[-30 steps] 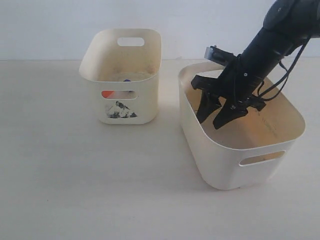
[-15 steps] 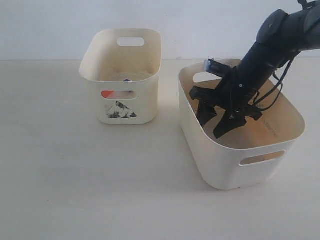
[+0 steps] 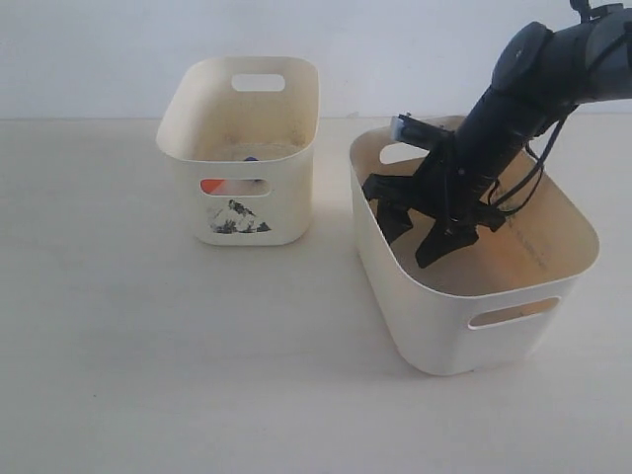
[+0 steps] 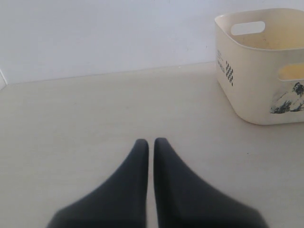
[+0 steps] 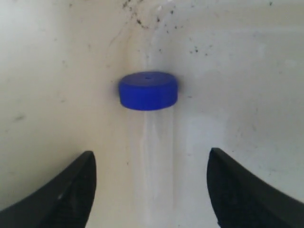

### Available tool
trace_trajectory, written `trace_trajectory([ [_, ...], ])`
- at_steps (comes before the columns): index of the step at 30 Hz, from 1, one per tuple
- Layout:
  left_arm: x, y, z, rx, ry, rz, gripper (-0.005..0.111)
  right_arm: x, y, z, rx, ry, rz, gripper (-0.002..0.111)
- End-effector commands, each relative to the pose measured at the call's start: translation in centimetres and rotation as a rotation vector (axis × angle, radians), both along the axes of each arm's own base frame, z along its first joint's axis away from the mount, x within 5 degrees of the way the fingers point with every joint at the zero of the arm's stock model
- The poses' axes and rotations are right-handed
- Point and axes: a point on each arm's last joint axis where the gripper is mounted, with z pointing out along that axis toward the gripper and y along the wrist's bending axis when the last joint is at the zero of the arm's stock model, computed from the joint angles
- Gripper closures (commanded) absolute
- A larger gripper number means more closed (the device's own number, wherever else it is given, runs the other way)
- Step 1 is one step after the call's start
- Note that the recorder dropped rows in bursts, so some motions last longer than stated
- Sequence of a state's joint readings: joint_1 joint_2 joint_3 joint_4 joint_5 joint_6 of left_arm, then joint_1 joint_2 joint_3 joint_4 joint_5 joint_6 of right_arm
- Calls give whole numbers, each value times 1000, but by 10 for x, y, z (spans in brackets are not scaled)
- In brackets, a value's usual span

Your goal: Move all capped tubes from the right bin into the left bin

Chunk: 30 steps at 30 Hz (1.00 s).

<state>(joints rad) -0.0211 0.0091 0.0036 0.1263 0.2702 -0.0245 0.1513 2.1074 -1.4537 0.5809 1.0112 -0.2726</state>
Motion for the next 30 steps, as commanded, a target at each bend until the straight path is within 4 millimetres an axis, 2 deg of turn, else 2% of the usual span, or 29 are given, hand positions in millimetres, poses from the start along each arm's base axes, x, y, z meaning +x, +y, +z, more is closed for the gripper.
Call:
trace_trajectory([
  [1,0,0,2,-23,-15,1,102,0,8,1,-8,-24,7,45],
  [10,0,0,2,-23,-15,1,102,-1,9,-2,-80,-16,-21,45],
  [17,0,0,2,-23,-15,1,102,-4,21,-3,-88,-14,-8,45],
  [20,0,0,2,-23,-15,1,102,-6,27,-10,-96,0,8,45],
  [25,0,0,2,-23,-15,1,102,-7,27,-28,-118,68,1,45],
  [27,0,0,2,-23,-15,1,102,-7,26,-32,-137,76,-4,48],
  [30,0,0,2,-23,-15,1,102,-8,25,-37,-150,92,-6,60],
])
